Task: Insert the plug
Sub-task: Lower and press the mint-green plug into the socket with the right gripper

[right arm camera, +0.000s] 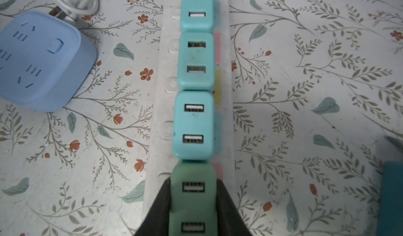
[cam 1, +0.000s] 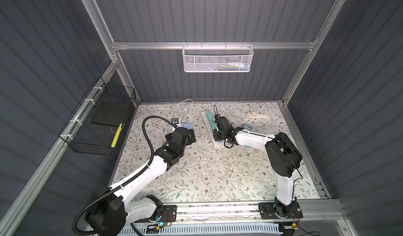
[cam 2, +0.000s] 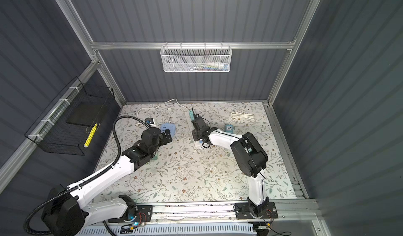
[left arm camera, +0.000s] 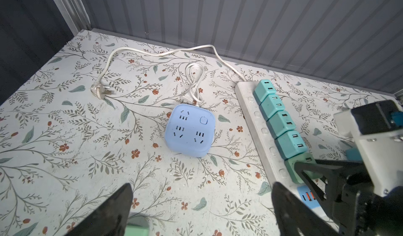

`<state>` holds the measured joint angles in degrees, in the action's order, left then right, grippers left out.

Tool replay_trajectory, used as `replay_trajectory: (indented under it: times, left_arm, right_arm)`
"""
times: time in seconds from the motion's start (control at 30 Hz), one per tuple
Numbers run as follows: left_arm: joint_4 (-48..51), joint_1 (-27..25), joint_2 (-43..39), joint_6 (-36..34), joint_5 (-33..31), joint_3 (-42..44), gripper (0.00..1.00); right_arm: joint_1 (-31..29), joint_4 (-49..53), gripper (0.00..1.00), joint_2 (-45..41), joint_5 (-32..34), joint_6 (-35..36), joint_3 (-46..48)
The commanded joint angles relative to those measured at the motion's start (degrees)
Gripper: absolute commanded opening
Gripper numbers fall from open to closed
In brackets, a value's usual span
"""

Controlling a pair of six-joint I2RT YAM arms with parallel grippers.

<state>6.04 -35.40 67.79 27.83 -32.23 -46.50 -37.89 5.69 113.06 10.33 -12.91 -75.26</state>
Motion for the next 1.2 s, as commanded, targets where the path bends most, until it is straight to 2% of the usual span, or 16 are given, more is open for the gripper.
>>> replay_trajectory:
  times: [0.0,0.1,0.23,0.4,0.6,0.83,1.17]
  left_arm:
    - [0.78,0.33,-0.82,-1.65,-1.35,-0.49,1.0]
    - [0.66,0.34,-0.42,-2.08,-0.93,-1.24,1.0]
    - [0.05,0.36,-0.25,-2.62,-0.5,-1.73,1.0]
    - [0.15,0.42,-0.37,-3.29,0.47,-2.36,1.0]
    - [-0.57,0.42,-0.36,-3.66,1.09,-2.32,1.0]
    - [-0.51,0.5,1.17,-3.47,2.02,-3.05,1.0]
    - [-0.42,0.5,0.94,-3.49,2.3,-2.72,1.0]
  right_arm:
    - [1.3,7.35,0.26,4.25,-5.27,2.57,0.35]
    - [1.32,8.57,0.34,3.95,-5.93,3.5,-1.25]
    - [1.33,9.51,0.5,2.63,-6.25,3.76,-2.2]
    - [1.48,11.11,0.61,-2.48,-6.18,3.17,-2.3]
    - [2.81,11.49,0.64,-7.65,-7.3,1.54,-2.66]
    - [4.82,13.55,0.64,-3.36,-5.58,0.64,-6.42]
    - [5.7,13.7,0.63,-1.69,-5.63,0.04,-4.72]
